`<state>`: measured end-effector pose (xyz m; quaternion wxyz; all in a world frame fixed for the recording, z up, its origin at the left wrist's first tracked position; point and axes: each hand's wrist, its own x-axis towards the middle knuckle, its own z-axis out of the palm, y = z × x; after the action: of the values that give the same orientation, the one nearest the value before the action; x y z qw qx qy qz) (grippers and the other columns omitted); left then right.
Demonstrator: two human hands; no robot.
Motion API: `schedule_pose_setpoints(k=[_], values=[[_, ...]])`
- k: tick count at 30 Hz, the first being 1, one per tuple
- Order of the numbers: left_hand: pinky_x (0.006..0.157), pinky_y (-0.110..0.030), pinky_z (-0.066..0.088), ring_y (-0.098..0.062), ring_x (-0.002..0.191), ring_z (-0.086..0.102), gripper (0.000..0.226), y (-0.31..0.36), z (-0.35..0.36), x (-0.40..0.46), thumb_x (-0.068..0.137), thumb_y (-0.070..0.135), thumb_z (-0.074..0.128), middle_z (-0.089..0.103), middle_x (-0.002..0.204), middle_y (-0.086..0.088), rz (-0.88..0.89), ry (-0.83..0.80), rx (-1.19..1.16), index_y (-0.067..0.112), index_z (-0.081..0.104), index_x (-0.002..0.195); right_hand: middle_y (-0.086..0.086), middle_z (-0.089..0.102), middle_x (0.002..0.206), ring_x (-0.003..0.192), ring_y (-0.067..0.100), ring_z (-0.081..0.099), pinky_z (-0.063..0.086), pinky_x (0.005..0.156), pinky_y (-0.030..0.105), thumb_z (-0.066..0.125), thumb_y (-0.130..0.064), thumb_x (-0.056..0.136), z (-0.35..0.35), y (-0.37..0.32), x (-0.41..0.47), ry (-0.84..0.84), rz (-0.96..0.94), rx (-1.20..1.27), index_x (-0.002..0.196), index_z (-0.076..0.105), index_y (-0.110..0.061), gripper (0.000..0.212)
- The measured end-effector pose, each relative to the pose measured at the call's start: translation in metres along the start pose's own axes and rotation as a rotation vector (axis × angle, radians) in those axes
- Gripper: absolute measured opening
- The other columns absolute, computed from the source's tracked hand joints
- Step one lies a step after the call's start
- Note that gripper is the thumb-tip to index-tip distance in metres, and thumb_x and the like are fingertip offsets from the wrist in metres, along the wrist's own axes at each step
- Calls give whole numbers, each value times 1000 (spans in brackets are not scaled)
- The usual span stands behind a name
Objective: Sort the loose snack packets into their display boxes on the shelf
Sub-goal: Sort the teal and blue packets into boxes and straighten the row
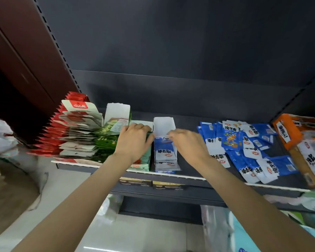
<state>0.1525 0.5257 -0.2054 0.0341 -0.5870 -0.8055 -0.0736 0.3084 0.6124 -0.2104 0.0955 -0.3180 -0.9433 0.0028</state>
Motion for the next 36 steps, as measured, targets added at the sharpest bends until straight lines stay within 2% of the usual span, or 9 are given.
schedule_pose_setpoints(k=[4,7,10,14,21,24,27,33,36], values=[[97,-36,30,-22,116,47,35,0,-1,3,98,34,36,59,121,0,63,16,12,21,56,123,6,64,101,92,27,61,42,67,31,49,-21,96,14,-7,1,-356,1,125,107,63,-17,18],[89,-38,39,-25,103,55,29,8,1,6,92,29,46,65,105,-3,124,100,30,16,65,110,1,67,107,92,17,60,47,77,31,55,-32,94,18,1,-3,-446,49,386,114,66,-19,27],[72,-33,46,-22,82,60,33,32,5,13,82,28,40,67,82,1,250,187,33,16,70,86,-1,70,106,95,9,63,49,87,24,58,-23,93,18,25,-10,-291,187,665,112,68,-16,23],[62,-29,46,-22,73,60,31,89,15,28,77,27,38,63,74,0,361,141,-56,17,67,78,2,71,104,95,13,64,48,88,21,56,-7,92,23,81,-22,-14,374,696,104,71,-10,20],[95,-35,38,-26,121,43,37,185,61,70,94,21,44,48,133,-10,229,-317,-193,10,47,130,12,47,138,127,29,44,38,104,37,57,-15,91,66,201,-43,-146,574,399,138,43,-9,49],[110,-39,25,-23,142,19,61,200,95,86,96,26,43,13,158,-5,211,-511,-174,14,17,150,16,48,133,125,33,43,40,101,39,62,-17,89,84,234,-42,-95,705,480,137,42,-6,53],[114,-41,20,-22,144,12,66,206,117,92,97,31,43,0,159,1,219,-634,-101,19,8,151,23,44,129,121,38,44,42,97,40,67,-22,85,94,247,-34,-49,882,574,130,43,-1,55],[113,-40,20,-20,142,17,59,207,124,99,95,29,46,13,158,4,157,-642,-151,22,23,149,24,48,125,116,36,51,45,89,34,80,-22,73,92,254,-16,-162,1023,584,125,42,2,69],[111,-33,25,-20,137,28,49,208,121,104,96,24,46,30,152,-1,58,-583,-345,16,34,144,17,67,100,102,32,63,49,81,33,77,-13,75,85,258,-18,-122,989,827,93,64,-3,24]])
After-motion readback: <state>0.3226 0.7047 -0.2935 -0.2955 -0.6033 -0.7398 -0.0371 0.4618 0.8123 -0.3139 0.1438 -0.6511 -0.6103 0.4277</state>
